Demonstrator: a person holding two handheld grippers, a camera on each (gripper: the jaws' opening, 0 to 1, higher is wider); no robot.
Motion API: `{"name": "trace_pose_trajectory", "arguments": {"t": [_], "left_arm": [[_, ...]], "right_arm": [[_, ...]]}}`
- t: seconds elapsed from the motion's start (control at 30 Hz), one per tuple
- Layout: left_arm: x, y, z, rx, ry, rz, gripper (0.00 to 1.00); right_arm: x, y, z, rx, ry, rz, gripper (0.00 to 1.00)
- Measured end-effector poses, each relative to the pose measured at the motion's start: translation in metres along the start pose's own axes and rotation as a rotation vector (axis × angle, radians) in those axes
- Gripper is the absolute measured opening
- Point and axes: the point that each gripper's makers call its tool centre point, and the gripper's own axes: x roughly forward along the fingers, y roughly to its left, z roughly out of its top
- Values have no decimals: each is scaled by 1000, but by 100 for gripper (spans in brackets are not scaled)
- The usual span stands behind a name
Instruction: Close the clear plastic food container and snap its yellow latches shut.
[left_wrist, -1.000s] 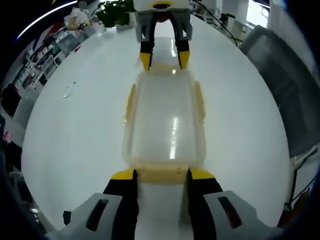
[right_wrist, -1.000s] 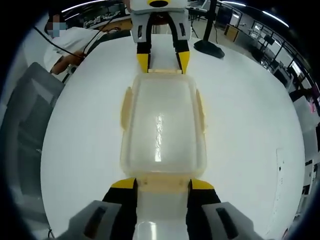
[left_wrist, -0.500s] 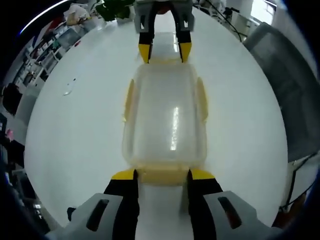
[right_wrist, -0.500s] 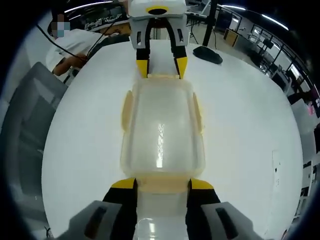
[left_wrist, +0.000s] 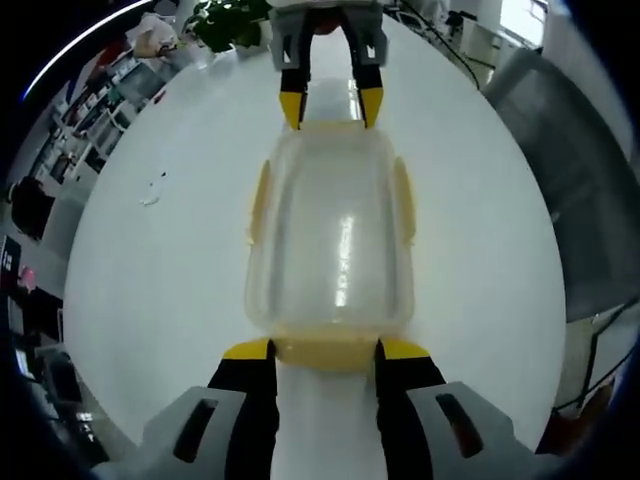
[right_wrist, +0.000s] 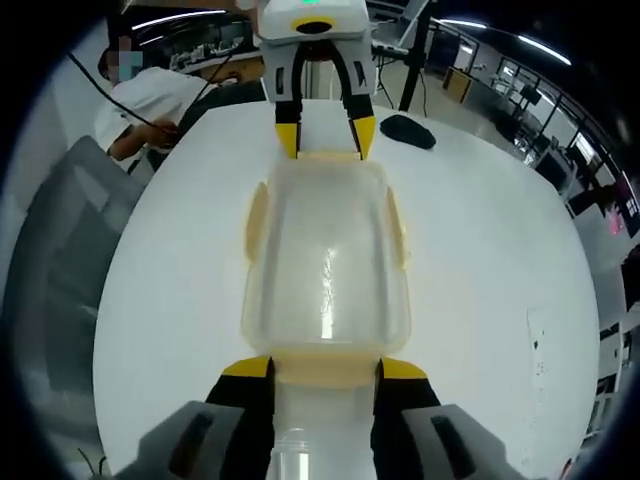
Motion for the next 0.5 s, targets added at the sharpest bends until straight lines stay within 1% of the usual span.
{"name": "trace_pose_trajectory", "arguments": {"t": [0.1,0.13,0.27,0.5], "left_arm": [[-5,-2,9,7,2,4,36],[-7,-2,12,13,2,7,36],[-10,-2,22,12,-5,12,36],[-15,-3,43,16,-17,24,36]], "right_arm": [[-9,1,-2,3,1,5,35],[-13,1,-4,-9,6,-4,35],[-24,3,-7,-4,7,-7,35],[-44,6,-18,-14,13,-24,35]]}}
